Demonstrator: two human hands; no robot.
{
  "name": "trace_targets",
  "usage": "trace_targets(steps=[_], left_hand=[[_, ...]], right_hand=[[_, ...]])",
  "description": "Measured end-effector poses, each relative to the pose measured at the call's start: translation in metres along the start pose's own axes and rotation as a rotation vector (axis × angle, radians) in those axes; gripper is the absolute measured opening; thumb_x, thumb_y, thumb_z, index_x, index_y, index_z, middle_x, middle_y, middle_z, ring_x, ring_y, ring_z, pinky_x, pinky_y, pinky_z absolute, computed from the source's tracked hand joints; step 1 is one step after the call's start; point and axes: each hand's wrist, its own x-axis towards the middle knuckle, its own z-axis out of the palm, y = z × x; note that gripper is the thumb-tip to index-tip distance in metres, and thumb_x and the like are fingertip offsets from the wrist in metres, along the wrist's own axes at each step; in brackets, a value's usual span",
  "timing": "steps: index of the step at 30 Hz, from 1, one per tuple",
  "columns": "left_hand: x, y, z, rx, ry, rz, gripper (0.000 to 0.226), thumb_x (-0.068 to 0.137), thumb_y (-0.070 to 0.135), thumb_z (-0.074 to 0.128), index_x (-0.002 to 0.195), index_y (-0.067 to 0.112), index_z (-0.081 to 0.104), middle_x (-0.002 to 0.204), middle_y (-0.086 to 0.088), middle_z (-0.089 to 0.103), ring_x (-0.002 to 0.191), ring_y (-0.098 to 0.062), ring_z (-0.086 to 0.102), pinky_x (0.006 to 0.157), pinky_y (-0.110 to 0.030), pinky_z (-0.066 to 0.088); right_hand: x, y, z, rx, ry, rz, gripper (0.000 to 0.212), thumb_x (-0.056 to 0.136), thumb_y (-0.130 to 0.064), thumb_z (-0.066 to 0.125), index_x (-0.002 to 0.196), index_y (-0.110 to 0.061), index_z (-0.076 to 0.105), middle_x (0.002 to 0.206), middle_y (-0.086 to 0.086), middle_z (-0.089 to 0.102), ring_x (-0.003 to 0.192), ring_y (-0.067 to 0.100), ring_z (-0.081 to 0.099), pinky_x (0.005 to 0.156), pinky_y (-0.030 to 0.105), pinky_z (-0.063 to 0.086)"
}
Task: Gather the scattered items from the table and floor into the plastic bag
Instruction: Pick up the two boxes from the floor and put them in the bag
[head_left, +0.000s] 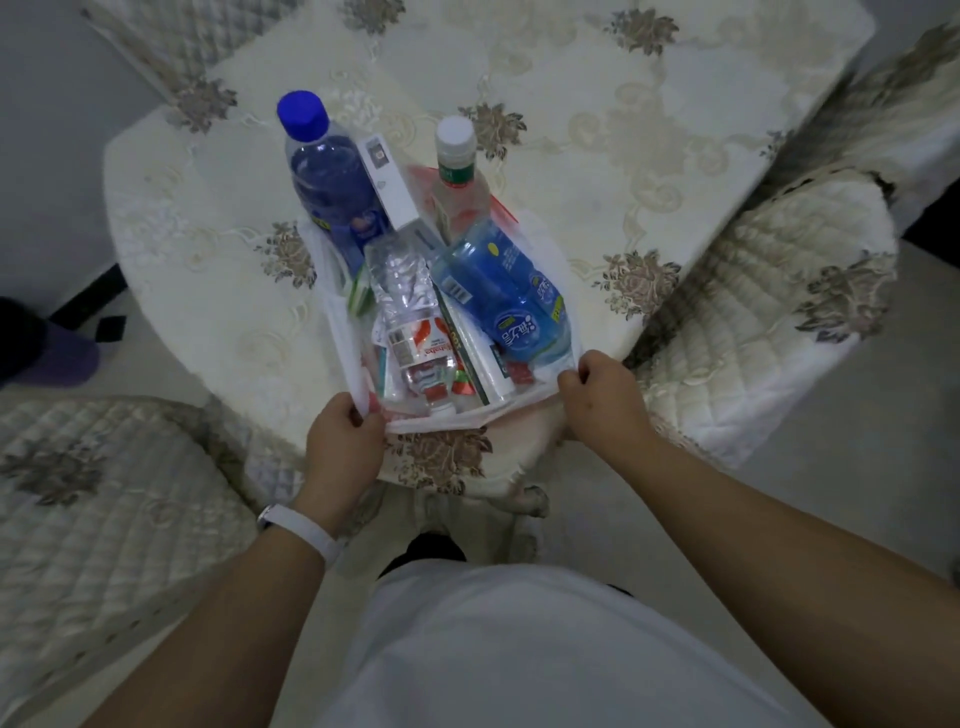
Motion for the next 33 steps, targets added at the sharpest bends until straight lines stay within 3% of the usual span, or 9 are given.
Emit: trace_targets(steps=[3, 7, 9, 12, 15, 20, 25, 30, 33], left_hand=[[-0.006, 0.003, -0.001, -0.029, 0.046, -0.015, 0.013, 0.094, 0.019, 0.056, 0.09, 0.007, 0.059, 0.083, -0.016, 0.064, 0.077, -0.034, 0.062, 0.065, -0.045, 0.05], [-0.016, 0.011, -0.003, -0.044, 0.104, 0.034, 0.017, 0.091, 0.008, 0.05, 0.102, 0.02, 0.051, 0.079, -0.007, 0.06, 0.071, -0.027, 0.059, 0.056, -0.034, 0.045], [-0.02, 0.013, -0.003, 0.016, 0.105, 0.158, 0.022, 0.089, 0.005, 0.054, 0.105, 0.02, 0.053, 0.088, -0.004, 0.06, 0.077, -0.023, 0.057, 0.063, -0.03, 0.042], [-0.016, 0.006, -0.001, 0.254, 0.137, 0.488, 0.022, 0.084, 0.003, 0.063, 0.105, 0.007, 0.065, 0.105, -0.011, 0.061, 0.099, -0.026, 0.056, 0.087, -0.035, 0.045], [-0.008, 0.001, 0.002, 0.448, 0.044, 0.746, 0.027, 0.081, 0.012, 0.066, 0.107, 0.006, 0.069, 0.11, -0.012, 0.065, 0.104, -0.029, 0.057, 0.091, -0.041, 0.046], [0.005, -0.006, 0.004, 0.725, -0.176, 0.659, 0.04, 0.082, 0.045, 0.06, 0.101, 0.012, 0.072, 0.094, -0.007, 0.071, 0.088, -0.032, 0.061, 0.071, -0.041, 0.053], [0.013, -0.011, 0.004, 0.744, -0.21, 0.655, 0.016, 0.082, 0.026, 0.073, 0.092, 0.014, 0.076, 0.082, -0.007, 0.068, 0.082, -0.032, 0.056, 0.074, -0.042, 0.051], [0.013, 0.0, -0.003, 0.563, -0.22, 0.733, 0.013, 0.082, 0.022, 0.077, 0.076, 0.015, 0.068, 0.068, -0.002, 0.059, 0.069, -0.026, 0.048, 0.065, -0.038, 0.043], [0.009, 0.004, -0.007, 0.504, -0.251, 0.776, 0.028, 0.082, 0.023, 0.078, 0.07, 0.024, 0.052, 0.065, 0.008, 0.046, 0.066, -0.02, 0.041, 0.064, -0.038, 0.043]], right_hand=[[-0.001, 0.0, -0.004, -0.023, -0.003, -0.022, 0.031, 0.09, -0.023, 0.053, 0.064, -0.014, 0.039, 0.062, 0.002, 0.044, 0.067, 0.027, 0.046, 0.059, 0.034, 0.03], [-0.004, -0.002, -0.005, -0.119, -0.003, -0.058, 0.026, 0.086, -0.028, 0.055, 0.066, -0.016, 0.042, 0.065, 0.0, 0.047, 0.068, 0.027, 0.05, 0.059, 0.033, 0.035], [-0.006, -0.002, -0.004, -0.169, 0.045, -0.157, 0.021, 0.085, -0.027, 0.057, 0.071, -0.015, 0.046, 0.074, 0.001, 0.049, 0.07, 0.026, 0.051, 0.057, 0.032, 0.037], [-0.006, -0.001, -0.001, -0.289, 0.169, -0.539, 0.014, 0.081, -0.022, 0.063, 0.083, -0.009, 0.058, 0.085, 0.007, 0.055, 0.073, 0.025, 0.052, 0.055, 0.032, 0.042], [-0.003, -0.005, 0.002, -0.431, 0.141, -0.766, 0.019, 0.081, -0.026, 0.055, 0.084, -0.008, 0.06, 0.081, 0.008, 0.058, 0.071, 0.027, 0.052, 0.055, 0.035, 0.044], [-0.006, -0.01, 0.008, -0.66, -0.06, -0.488, 0.034, 0.086, -0.043, 0.058, 0.098, -0.011, 0.058, 0.094, 0.008, 0.059, 0.089, 0.031, 0.057, 0.064, 0.037, 0.046], [-0.002, -0.013, -0.002, -0.692, -0.172, -0.308, 0.045, 0.091, -0.052, 0.053, 0.115, -0.014, 0.053, 0.113, 0.007, 0.051, 0.101, 0.028, 0.057, 0.068, 0.035, 0.04], [0.001, -0.025, -0.01, -0.568, -0.178, -0.196, 0.025, 0.089, -0.031, 0.057, 0.104, -0.01, 0.058, 0.095, 0.005, 0.046, 0.093, 0.028, 0.059, 0.068, 0.031, 0.037], [0.002, -0.029, -0.016, -0.269, -0.229, -0.139, 0.014, 0.086, -0.025, 0.061, 0.086, -0.011, 0.059, 0.082, 0.003, 0.052, 0.082, 0.025, 0.06, 0.058, 0.027, 0.035]])
